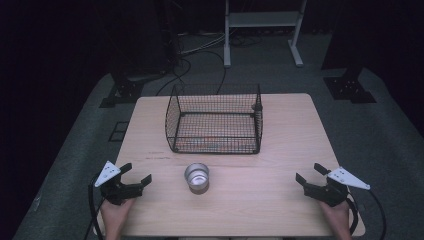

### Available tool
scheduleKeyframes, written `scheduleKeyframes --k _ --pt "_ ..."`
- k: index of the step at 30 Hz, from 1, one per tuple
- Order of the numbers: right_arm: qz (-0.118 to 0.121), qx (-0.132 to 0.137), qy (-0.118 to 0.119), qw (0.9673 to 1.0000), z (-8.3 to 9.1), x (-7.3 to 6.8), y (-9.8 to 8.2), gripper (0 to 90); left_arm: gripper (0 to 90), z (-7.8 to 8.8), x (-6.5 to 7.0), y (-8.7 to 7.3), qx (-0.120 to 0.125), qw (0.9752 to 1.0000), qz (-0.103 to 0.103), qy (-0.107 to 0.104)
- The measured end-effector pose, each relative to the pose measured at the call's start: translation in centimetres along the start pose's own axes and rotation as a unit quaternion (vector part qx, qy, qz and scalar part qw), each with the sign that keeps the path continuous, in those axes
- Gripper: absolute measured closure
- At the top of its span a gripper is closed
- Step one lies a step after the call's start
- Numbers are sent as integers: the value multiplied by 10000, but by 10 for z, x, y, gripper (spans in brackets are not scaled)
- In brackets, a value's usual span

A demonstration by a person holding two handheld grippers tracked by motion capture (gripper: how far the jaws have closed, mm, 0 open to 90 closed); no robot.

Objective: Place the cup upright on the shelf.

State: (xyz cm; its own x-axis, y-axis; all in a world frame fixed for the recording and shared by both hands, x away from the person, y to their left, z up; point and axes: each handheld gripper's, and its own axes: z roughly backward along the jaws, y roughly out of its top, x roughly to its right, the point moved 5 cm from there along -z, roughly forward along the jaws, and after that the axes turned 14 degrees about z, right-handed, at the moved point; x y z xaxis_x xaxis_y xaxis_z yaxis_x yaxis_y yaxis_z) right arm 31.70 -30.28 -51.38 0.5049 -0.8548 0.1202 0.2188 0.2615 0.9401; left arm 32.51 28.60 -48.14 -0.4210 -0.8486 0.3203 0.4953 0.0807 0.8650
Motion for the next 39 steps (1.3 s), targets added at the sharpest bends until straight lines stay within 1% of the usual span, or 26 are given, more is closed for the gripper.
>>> scheduleKeyframes --k 4,8,16,19,22,23,24,26,27,28,31,32,39 --pt "-6 3 12 10000 0 0 0 135 22 -1 2 0 -22 10000 -46 -13" --pt "-10 8 21 10000 0 0 0 135 21 -1 3 0 -13 10000 -42 -42" --pt "-9 2 14 10000 0 0 0 135 20 1 5 2 98 9999 -72 -68" --pt "-11 2 13 10000 0 0 0 135 19 1 7 2 96 9999 -92 -83" --pt "-3 1 3 10000 0 0 0 135 19 0 11 3 84 9998 -134 -144" --pt "7 3 -3 10000 0 0 0 135 19 0 14 4 117 9996 -185 -183" --pt "7 3 -3 10000 0 0 0 135 19 0 14 4 117 9996 -185 -183" --pt "3 2 -1 10000 0 0 0 135 19 0 19 7 163 9993 -213 -272" --pt "3 2 -1 10000 0 0 0 135 19 0 19 7 163 9993 -213 -272" --pt "3 5 2 10000 0 0 0 135 19 0 22 8 167 9991 -256 -292" --pt "10 4 1 10000 0 0 0 135 19 0 24 9 193 9990 -249 -314" --pt "10 3 3 10000 0 0 0 135 20 0 25 10 187 9989 -283 -335" --pt "15 0 1 10000 0 0 0 135 19 -1 30 14 211 9984 -316 -429"
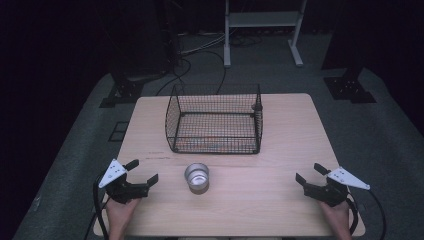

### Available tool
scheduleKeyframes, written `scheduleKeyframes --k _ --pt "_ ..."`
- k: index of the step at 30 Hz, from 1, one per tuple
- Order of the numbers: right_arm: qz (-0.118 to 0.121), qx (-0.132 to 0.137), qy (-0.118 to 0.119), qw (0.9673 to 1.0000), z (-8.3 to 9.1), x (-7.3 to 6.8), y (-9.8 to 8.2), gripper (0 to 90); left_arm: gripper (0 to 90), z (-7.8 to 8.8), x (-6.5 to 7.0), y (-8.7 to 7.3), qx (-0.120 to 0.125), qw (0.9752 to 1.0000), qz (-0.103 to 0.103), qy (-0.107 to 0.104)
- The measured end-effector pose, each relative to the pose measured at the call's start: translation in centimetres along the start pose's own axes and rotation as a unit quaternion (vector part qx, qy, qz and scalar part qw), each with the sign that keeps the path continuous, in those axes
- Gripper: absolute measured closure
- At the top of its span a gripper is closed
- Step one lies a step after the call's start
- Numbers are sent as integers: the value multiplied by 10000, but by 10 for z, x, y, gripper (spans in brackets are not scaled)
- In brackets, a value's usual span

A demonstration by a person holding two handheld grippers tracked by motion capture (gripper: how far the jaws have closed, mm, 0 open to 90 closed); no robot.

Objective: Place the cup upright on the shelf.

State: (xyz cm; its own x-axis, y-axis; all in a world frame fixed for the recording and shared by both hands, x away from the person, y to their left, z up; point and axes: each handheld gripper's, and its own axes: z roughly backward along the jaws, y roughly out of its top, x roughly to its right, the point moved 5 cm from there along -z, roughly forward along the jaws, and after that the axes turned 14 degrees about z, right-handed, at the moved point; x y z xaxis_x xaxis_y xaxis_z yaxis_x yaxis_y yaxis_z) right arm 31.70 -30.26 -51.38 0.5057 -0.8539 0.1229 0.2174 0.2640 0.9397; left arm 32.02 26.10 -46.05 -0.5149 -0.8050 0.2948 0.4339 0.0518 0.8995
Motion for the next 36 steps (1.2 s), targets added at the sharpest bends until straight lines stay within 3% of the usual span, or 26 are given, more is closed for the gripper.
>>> scheduleKeyframes --k 21,36 --pt "-22 -15 0 10000 0 0 0 135 19 -8 27 17 28 9985 -308 -451" --pt "-12 -24 -1 10000 0 0 0 135 19 -22 53 21 -270 9935 -690 -863"
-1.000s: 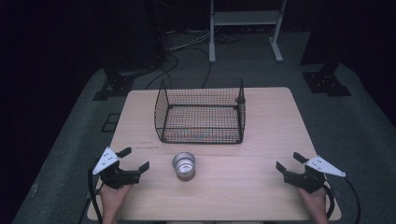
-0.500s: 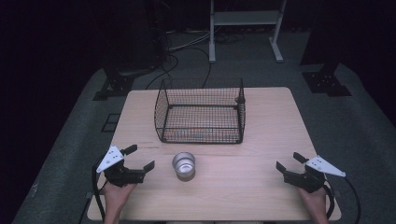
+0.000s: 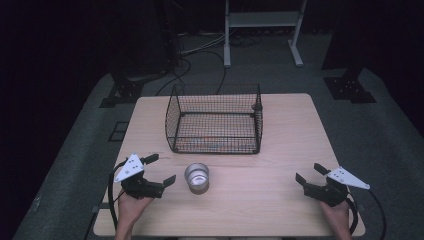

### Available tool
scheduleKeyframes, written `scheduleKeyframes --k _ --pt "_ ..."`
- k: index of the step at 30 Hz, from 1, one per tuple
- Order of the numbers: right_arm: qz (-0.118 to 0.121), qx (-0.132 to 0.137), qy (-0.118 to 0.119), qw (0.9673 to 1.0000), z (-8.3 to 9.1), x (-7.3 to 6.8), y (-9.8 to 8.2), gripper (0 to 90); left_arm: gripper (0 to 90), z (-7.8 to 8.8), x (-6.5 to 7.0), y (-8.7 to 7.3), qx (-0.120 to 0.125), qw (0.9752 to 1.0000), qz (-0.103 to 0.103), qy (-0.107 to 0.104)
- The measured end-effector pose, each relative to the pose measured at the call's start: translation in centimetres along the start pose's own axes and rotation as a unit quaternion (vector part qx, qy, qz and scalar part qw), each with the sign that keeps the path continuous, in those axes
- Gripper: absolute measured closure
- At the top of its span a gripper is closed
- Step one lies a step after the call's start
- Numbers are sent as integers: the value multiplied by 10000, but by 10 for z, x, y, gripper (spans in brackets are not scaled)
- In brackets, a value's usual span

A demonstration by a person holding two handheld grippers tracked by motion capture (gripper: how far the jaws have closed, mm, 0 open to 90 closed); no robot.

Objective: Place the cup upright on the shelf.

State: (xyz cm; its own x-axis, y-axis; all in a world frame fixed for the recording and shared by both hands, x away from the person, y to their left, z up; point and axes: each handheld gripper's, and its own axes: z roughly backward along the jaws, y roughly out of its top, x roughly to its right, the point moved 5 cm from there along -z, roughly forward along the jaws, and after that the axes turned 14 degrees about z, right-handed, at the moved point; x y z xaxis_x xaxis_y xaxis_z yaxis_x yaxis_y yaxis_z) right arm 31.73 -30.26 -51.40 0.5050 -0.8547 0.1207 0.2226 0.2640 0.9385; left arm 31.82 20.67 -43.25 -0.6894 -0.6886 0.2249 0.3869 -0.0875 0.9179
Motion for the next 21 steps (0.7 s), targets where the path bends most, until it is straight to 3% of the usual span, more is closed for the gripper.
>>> scheduleKeyframes --k 21 --pt "-35 -7 5 10000 0 1 0 135 19 -31 21 -6 -609 9964 -372 -448"
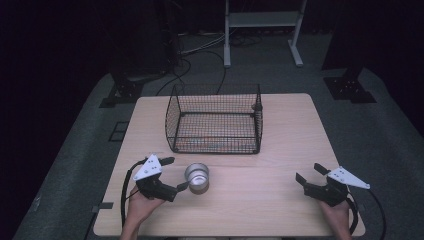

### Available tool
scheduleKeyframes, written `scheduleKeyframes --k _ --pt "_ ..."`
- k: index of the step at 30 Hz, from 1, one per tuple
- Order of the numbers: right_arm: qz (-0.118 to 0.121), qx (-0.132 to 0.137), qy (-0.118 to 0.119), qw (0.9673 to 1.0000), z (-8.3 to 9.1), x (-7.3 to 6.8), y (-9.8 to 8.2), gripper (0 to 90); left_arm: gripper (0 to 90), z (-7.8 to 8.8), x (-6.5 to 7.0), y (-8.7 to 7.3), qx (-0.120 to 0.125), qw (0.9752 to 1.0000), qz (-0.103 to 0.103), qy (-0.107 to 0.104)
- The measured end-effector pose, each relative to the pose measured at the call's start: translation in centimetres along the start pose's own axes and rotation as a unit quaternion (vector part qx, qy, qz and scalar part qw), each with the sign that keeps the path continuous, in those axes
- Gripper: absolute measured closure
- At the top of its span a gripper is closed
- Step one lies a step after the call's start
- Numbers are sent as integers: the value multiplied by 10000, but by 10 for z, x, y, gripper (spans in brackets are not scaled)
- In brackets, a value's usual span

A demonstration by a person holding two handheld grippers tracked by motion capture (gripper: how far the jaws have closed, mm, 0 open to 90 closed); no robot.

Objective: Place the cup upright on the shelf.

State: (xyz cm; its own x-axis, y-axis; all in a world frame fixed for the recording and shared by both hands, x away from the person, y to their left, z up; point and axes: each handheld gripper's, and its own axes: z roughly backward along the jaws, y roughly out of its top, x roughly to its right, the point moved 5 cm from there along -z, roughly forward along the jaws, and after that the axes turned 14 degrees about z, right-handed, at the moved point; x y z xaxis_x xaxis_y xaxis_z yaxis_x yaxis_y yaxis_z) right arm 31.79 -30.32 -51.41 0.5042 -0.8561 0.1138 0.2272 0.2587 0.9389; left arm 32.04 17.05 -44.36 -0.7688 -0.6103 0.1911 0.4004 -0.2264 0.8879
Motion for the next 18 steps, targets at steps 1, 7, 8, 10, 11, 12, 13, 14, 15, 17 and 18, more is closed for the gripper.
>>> scheduleKeyframes --k 1,7,8,10,11,12,13,14,15,17,18 --pt "0 0 1 10000 0 0 0 135 19 0 0 0 0 10000 0 0" --pt "-3 2 6 10000 0 0 0 135 19 -6 1 0 -125 9999 -22 -90" --pt "2 4 8 10000 0 0 0 135 19 -7 1 0 -146 9998 -9 -101" --pt "1 1 9 10000 0 0 0 135 19 -9 1 -1 -210 9997 -23 -115" --pt "1 -1 9 10000 0 0 0 135 19 -11 1 -2 -234 9996 -37 -122" --pt "3 -5 8 10000 0 0 0 135 19 -12 1 -2 -270 9995 -49 -127" --pt "5 -5 11 10000 0 0 0 135 19 -13 1 -2 -301 9994 -64 -126" --pt "5 -5 11 10000 0 0 0 135 19 -15 1 -2 -311 9994 -52 -145" --pt "5 -5 12 10000 0 0 0 135 19 -16 1 -3 -323 9993 -59 -155" --pt "6 -3 15 10000 0 0 0 135 18 -19 1 -3 -369 9991 -62 -188" --pt "8 -4 18 10000 0 0 0 135 19 -20 1 -3 -390 9990 -65 -203"
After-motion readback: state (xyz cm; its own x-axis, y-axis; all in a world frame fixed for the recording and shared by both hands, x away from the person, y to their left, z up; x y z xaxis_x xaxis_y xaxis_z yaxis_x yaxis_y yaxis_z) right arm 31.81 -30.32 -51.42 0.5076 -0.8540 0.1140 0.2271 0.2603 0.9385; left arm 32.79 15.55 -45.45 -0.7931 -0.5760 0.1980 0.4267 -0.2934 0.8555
